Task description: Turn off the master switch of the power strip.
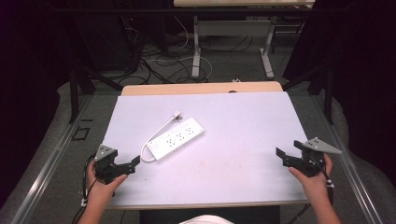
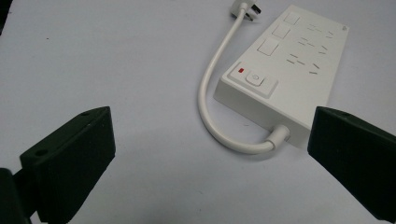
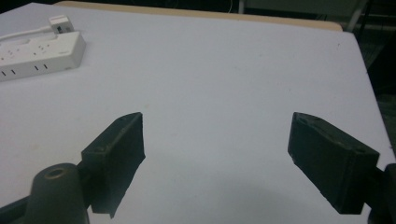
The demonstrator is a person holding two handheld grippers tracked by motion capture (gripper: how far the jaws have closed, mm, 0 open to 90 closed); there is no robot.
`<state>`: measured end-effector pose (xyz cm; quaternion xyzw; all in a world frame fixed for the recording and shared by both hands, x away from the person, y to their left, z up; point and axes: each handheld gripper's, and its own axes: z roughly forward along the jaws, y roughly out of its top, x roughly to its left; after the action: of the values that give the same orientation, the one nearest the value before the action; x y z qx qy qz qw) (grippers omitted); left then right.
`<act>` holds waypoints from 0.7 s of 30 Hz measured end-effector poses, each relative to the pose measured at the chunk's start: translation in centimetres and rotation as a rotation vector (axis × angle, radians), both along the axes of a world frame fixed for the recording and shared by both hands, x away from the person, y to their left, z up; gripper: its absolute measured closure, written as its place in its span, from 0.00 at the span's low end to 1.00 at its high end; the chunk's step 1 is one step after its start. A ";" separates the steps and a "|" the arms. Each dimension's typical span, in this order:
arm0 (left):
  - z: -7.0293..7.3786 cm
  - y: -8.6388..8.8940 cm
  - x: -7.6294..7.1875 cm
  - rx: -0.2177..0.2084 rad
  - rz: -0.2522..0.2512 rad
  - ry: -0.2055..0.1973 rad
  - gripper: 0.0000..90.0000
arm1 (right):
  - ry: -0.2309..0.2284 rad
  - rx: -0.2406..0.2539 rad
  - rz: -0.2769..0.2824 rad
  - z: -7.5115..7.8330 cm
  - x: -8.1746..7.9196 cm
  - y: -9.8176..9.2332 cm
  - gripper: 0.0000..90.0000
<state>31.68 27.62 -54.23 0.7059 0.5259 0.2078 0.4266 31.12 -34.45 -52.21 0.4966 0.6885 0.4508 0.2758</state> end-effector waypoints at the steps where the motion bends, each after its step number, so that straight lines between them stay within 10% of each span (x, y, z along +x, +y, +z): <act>1: 0.0 0.0 0.0 0.000 0.000 0.000 0.01 | 0.000 0.004 -0.001 -0.3 0.0 -0.1 0.20; 21: 0.2 -0.5 -0.5 0.003 -0.038 0.008 0.00 | 0.042 -0.018 0.009 -2.6 -0.6 0.0 0.19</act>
<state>31.15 27.14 -54.03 0.7171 0.5138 0.1975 0.4275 30.51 -34.46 -54.84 0.5003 0.7005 0.4352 0.2639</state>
